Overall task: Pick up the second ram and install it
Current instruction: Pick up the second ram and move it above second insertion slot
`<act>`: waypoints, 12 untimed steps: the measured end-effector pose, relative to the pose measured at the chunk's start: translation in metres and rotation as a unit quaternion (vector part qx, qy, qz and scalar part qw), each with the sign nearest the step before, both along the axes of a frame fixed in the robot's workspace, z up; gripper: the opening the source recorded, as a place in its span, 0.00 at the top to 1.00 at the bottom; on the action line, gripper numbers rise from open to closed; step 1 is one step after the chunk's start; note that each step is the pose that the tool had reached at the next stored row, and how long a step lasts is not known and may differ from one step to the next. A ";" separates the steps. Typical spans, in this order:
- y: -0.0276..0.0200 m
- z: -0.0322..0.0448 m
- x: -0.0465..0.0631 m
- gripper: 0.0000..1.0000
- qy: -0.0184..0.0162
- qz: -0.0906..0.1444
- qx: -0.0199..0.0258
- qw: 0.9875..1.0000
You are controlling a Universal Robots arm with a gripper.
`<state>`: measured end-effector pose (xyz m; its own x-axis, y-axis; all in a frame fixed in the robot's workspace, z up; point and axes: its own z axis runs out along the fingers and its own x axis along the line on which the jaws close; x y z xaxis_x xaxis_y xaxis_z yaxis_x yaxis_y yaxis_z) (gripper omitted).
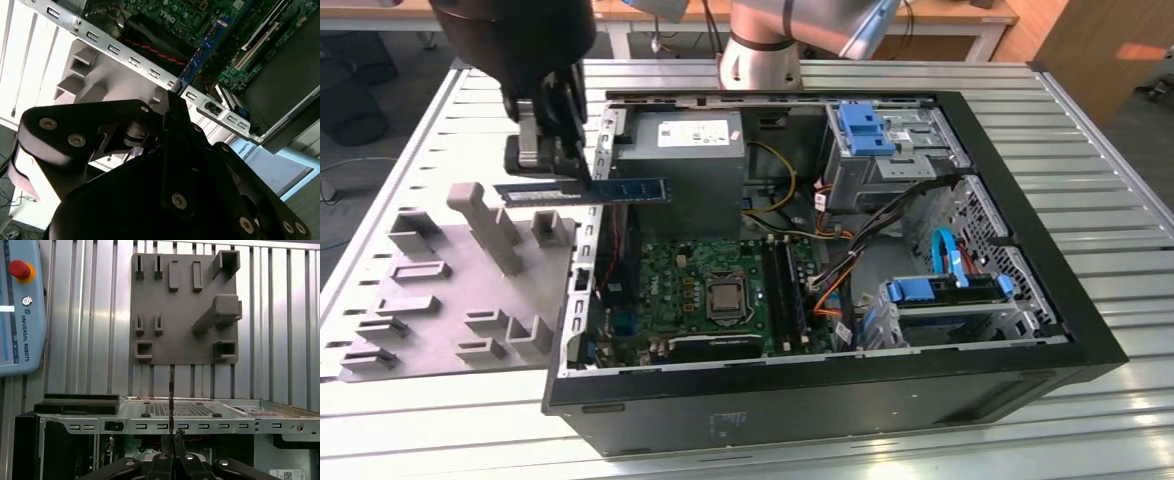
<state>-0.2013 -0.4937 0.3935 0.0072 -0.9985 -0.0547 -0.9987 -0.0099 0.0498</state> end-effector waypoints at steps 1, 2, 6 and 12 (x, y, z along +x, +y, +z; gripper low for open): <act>0.0000 -0.0001 0.003 0.88 0.000 0.000 0.000 1.000; 0.0000 -0.0001 0.007 0.88 0.000 0.000 0.000 1.000; 0.0000 -0.0003 0.021 0.88 0.000 0.000 0.000 1.000; 0.0000 -0.0006 0.043 0.88 0.000 -0.001 0.000 1.000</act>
